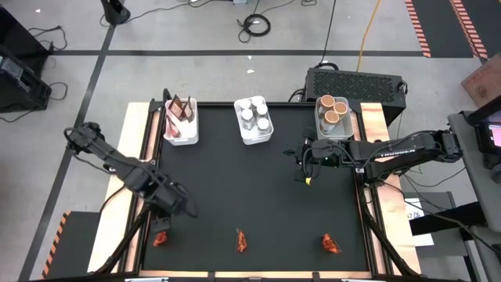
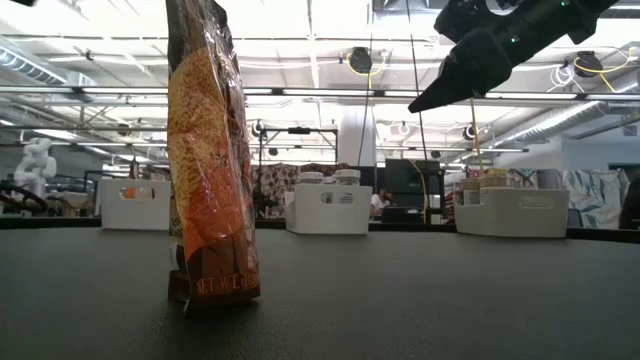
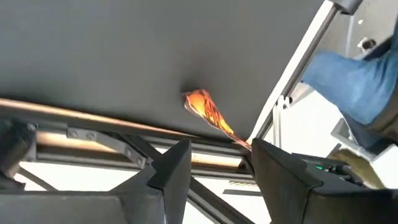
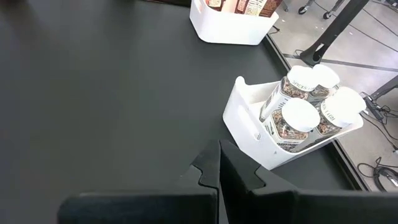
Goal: Sort spices by type
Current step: Put the orange seasoning pack into the left white bin
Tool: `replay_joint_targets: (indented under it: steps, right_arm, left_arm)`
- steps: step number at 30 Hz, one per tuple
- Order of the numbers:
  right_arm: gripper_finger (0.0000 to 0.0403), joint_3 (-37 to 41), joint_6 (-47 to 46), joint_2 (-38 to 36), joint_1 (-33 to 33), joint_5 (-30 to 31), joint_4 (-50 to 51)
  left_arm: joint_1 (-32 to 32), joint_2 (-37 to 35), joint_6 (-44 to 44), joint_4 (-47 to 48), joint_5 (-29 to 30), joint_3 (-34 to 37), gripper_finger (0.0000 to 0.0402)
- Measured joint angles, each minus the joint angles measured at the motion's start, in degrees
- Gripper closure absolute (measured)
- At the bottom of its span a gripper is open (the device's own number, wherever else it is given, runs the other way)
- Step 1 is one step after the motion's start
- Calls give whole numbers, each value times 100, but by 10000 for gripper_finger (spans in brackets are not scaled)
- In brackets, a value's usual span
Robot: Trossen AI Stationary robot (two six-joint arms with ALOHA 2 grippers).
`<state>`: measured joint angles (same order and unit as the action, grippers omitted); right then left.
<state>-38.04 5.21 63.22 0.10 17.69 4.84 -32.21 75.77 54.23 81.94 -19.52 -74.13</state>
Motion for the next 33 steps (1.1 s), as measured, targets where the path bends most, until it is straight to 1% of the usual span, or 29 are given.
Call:
replay_joint_targets:
  steps: [4,11,15,18,21,24,26,27,30,33]
  right_arm:
    - [403,2,0,0,0,0,0]
    - [403,1,0,1,-1,1,0]
    - [403,0,0,2,0,0,0]
    - [403,0,0,1,-1,0,0]
    - [403,1,0,2,0,1,0]
    - [403,2,0,0,0,0,0]
    - [403,2,0,0,0,0,0]
    - [403,0,0,0,-2,0,0]
    - [403,2,0,0,-2,0,0]
    - [403,2,0,0,0,2,0]
  left_arm:
    - [-330,0,661,-42,142,0,228]
    - [-689,0,2194,-116,620,0,228]
    - [-927,-4,2830,-642,583,95,228]
    - [-1117,-4,3212,-1141,478,338,228]
    - [-1308,-2,3759,-1335,439,637,228]
    - [-1453,-1,3982,-1330,211,839,228]
    - [-1535,2,3986,-1317,205,883,228]
    - [-1571,2,3988,-1319,227,887,228]
    - [-1677,2,4051,-1346,574,887,228]
    - [-1769,1,4523,-1343,658,887,228]
